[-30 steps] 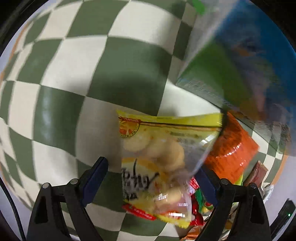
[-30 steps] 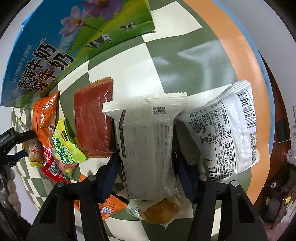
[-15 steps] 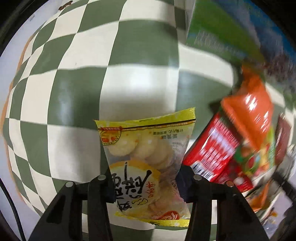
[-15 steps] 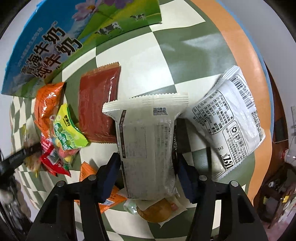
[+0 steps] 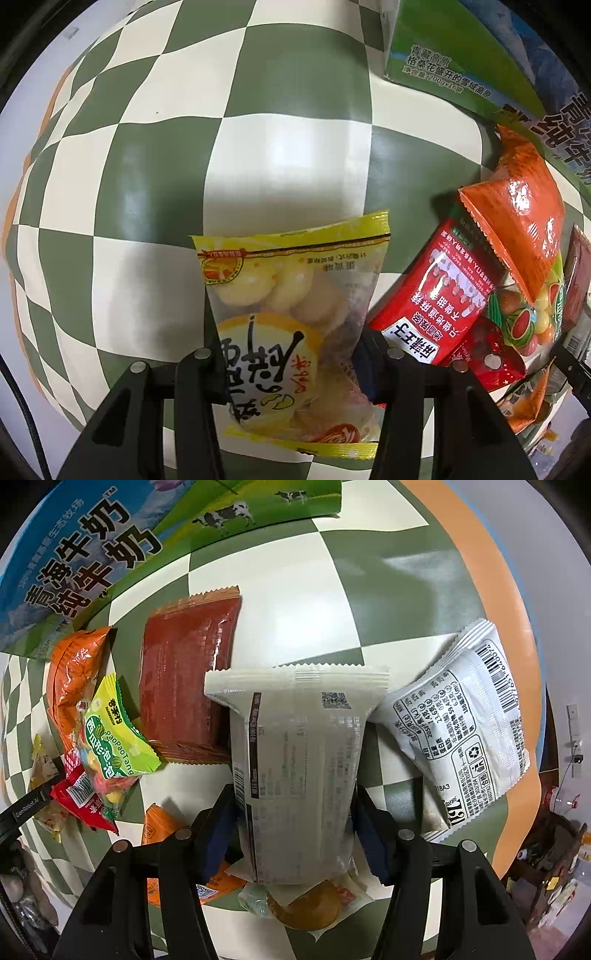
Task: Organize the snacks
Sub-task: 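Carry both packets into the cardboard box and open both tools to release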
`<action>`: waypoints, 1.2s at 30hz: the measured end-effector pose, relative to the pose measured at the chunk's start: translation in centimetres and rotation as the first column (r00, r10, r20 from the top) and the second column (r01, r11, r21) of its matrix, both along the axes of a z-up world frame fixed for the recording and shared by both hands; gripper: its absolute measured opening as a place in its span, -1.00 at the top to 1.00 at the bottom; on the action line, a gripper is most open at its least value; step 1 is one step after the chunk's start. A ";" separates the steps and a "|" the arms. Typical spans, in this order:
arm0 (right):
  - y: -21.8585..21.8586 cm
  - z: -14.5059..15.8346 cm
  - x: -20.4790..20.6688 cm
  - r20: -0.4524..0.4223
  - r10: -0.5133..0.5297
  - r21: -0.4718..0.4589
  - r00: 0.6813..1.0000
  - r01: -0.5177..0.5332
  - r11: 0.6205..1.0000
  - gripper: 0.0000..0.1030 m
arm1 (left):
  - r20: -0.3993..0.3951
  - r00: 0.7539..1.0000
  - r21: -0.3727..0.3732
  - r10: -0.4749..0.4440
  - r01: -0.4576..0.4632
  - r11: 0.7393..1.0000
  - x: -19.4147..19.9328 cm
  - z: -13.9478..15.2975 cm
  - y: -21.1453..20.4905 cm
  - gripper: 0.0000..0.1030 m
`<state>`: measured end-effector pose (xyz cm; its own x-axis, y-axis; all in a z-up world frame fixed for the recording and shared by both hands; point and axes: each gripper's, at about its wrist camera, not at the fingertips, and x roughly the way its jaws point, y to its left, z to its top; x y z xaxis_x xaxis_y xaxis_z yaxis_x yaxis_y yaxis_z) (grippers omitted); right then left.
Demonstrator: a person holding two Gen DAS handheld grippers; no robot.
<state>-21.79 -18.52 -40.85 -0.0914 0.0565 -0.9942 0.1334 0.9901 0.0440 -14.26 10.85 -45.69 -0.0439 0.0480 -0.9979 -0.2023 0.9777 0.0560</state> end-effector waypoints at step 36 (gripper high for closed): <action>6.1 17.1 -0.1 0.341 0.163 0.099 0.926 -0.208 0.973 -0.20 | 0.332 0.931 -0.173 -0.154 0.220 0.960 0.3 19.7 -7.1 0.19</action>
<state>-21.93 -12.42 -23.75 0.2177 0.2014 -0.9550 -0.0958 0.9782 0.1844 -13.95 3.71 -26.02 0.2611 -0.1806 -0.9483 0.0108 0.9828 -0.1842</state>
